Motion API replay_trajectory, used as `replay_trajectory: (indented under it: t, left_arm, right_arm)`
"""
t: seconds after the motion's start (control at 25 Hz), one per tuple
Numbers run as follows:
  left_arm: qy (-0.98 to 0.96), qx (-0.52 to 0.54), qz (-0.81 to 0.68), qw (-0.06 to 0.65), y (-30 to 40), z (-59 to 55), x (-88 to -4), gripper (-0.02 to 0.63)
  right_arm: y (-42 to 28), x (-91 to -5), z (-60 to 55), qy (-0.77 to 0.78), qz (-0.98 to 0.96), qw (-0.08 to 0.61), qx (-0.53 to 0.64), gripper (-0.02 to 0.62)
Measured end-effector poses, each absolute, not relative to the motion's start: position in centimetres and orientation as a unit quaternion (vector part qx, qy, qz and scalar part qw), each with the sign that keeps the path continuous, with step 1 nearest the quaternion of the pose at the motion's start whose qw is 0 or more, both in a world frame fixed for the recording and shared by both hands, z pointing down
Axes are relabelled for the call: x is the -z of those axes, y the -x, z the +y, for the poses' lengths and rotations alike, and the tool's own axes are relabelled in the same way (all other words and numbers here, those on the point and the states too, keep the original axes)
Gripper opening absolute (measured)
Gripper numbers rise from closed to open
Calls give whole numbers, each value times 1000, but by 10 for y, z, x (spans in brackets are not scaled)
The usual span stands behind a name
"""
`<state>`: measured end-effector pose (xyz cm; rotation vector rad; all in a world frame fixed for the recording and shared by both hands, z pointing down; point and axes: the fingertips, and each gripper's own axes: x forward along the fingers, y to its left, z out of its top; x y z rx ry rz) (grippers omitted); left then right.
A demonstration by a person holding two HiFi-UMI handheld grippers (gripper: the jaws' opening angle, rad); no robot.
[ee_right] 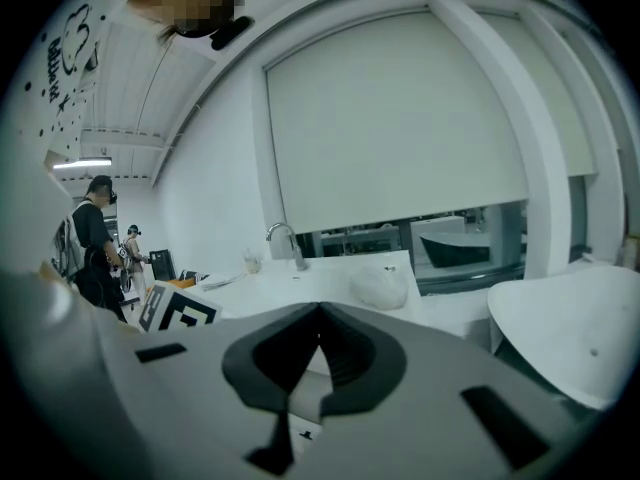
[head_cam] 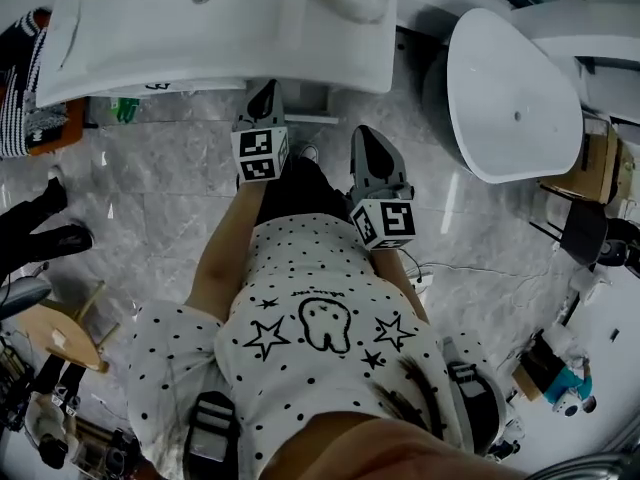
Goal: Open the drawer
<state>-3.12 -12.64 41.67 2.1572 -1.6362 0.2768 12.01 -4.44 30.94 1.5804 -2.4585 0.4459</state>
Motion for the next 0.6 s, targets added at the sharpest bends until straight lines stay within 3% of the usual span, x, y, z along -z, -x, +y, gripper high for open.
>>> replay_trajectory:
  t: [0.6]
  left_arm:
    - [-794,-49,-583,163,27,-125,-333,3]
  right_arm:
    - [-124,-271,-61,-536,-834,62,-113,14]
